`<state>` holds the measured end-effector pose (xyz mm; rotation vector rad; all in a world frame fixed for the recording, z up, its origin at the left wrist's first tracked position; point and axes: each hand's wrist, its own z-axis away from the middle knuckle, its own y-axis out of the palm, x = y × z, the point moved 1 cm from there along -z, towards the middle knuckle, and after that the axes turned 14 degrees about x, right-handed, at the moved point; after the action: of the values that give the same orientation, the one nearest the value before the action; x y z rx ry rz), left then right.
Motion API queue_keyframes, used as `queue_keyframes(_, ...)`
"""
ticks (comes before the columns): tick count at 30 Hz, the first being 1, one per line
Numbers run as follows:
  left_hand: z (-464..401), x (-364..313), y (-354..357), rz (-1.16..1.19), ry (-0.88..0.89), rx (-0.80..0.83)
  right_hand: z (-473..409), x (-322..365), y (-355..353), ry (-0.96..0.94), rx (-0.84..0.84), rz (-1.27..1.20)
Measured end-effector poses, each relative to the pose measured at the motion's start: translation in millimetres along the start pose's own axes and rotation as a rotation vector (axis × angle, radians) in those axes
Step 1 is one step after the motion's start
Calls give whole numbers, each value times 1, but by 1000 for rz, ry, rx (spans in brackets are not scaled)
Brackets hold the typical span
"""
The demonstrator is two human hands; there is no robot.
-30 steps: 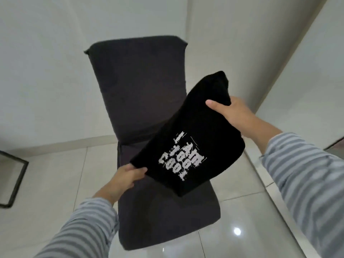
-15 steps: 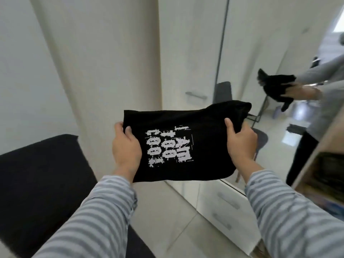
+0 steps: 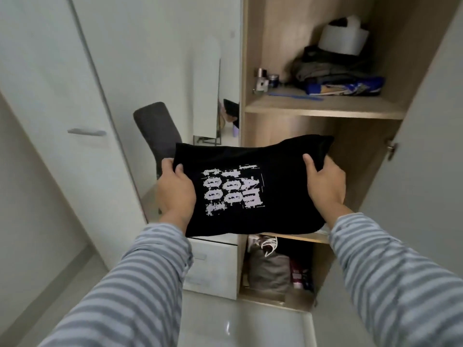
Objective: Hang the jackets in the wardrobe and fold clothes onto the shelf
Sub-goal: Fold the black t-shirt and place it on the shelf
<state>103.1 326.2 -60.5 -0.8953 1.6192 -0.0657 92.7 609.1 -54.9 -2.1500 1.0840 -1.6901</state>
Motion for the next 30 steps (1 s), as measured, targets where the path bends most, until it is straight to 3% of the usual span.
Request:
queue_keyframes(6, 8, -35, 104, 20, -23, 166, -34, -80, -44, 156, -48, 161)
queue_keyframes(11, -17, -33, 187, 27, 44, 297, -67, -138, -39, 314, -40, 205)
queue_keyframes(20, -67, 9, 335, -70, 1, 424, -133, -254, 33, 459, 10, 119)
queue_keyframes(30, -128, 99, 482, -220, 20, 448, -207, -385, 131, 513, 96, 285)
